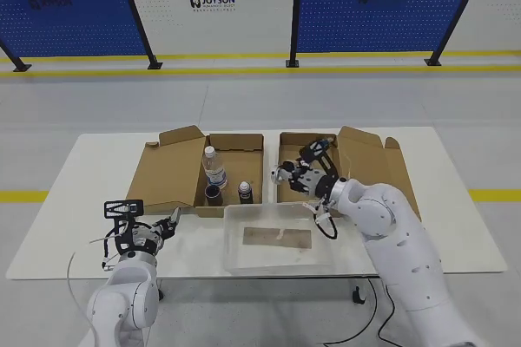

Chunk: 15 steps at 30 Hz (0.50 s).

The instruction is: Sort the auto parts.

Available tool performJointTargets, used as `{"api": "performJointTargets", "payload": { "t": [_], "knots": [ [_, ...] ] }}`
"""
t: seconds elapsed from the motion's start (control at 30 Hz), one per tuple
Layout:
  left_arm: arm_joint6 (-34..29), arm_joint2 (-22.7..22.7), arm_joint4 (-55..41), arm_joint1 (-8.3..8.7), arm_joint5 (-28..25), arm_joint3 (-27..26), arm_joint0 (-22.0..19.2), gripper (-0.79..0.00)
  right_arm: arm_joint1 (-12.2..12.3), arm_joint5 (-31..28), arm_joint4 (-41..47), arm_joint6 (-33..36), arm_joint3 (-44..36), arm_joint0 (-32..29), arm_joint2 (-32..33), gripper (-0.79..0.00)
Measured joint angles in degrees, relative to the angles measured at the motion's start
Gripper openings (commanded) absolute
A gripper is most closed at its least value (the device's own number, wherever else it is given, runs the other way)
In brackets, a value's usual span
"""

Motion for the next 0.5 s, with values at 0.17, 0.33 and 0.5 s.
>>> {"api": "performJointTargets", "payload": {
  "t": [0.17, 0.33, 0.5],
  "knots": [
    [0.0, 0.0, 0.0, 0.00, 0.0, 0.0, 0.0, 0.000, 0.1, 5.4, -8.5, 0.2, 2.9, 3.4, -0.9, -0.785],
    [0.0, 0.0, 0.0, 0.00, 0.0, 0.0, 0.0, 0.000, -0.1, 10.2, -14.7, 1.8, 7.5, 6.7, -2.5, -0.785],
    [0.0, 0.0, 0.0, 0.00, 0.0, 0.0, 0.0, 0.000, -0.6, 13.7, -15.8, 2.8, 13.5, 9.2, -3.7, -0.785]
  ]
}}
